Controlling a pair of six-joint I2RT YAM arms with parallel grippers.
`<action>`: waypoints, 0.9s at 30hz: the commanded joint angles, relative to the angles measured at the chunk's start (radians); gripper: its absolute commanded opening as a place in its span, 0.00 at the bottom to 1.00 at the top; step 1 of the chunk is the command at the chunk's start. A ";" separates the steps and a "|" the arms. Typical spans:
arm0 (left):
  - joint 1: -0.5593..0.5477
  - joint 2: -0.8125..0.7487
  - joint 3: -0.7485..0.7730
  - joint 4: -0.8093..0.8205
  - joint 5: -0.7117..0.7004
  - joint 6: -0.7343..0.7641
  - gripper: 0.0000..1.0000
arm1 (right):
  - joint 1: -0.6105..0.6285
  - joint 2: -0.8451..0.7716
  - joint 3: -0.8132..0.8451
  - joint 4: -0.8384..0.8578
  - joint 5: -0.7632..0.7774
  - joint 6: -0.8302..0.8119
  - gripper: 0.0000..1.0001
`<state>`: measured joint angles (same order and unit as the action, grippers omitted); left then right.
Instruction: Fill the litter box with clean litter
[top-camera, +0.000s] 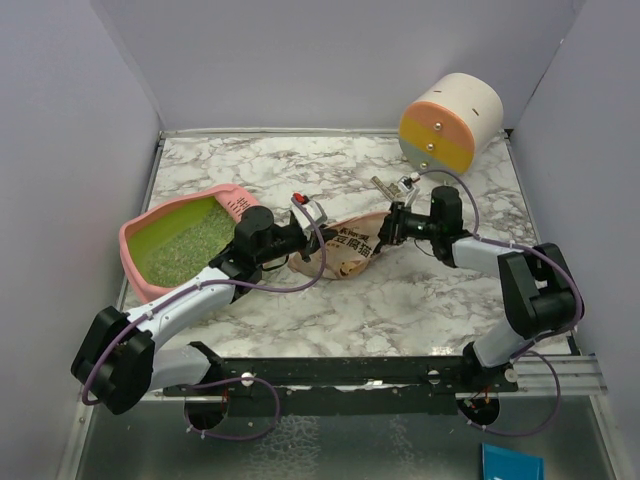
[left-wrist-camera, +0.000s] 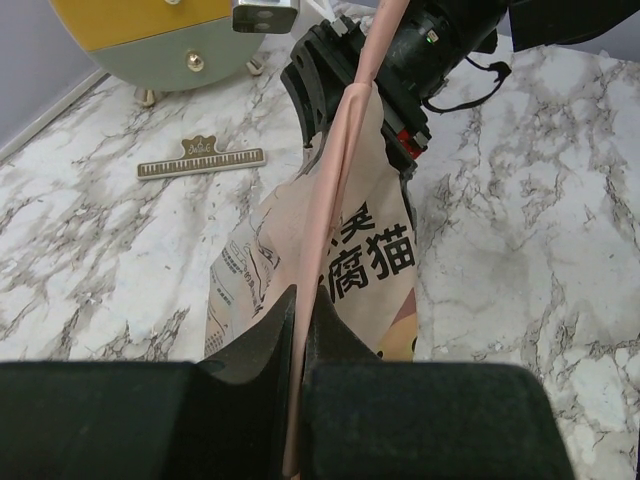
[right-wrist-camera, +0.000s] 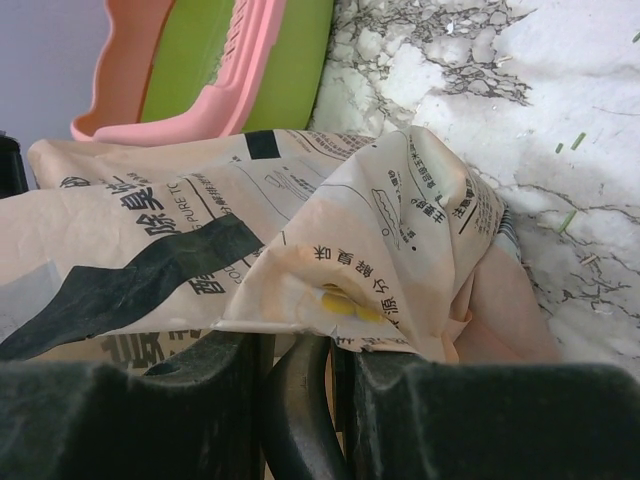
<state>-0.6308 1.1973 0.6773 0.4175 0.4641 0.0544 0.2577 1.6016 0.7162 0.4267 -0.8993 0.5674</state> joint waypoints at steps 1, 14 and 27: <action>0.006 -0.022 0.031 0.079 0.009 -0.001 0.00 | -0.027 0.031 -0.053 0.062 -0.126 0.146 0.01; 0.006 -0.041 0.023 0.078 0.000 0.006 0.00 | -0.149 -0.025 -0.067 0.148 -0.176 0.253 0.01; 0.006 -0.066 0.007 0.085 0.012 0.000 0.00 | -0.352 -0.088 -0.178 0.348 -0.237 0.426 0.01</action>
<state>-0.6277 1.1778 0.6765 0.4213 0.4629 0.0582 -0.0299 1.5444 0.5941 0.6147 -1.0824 0.8692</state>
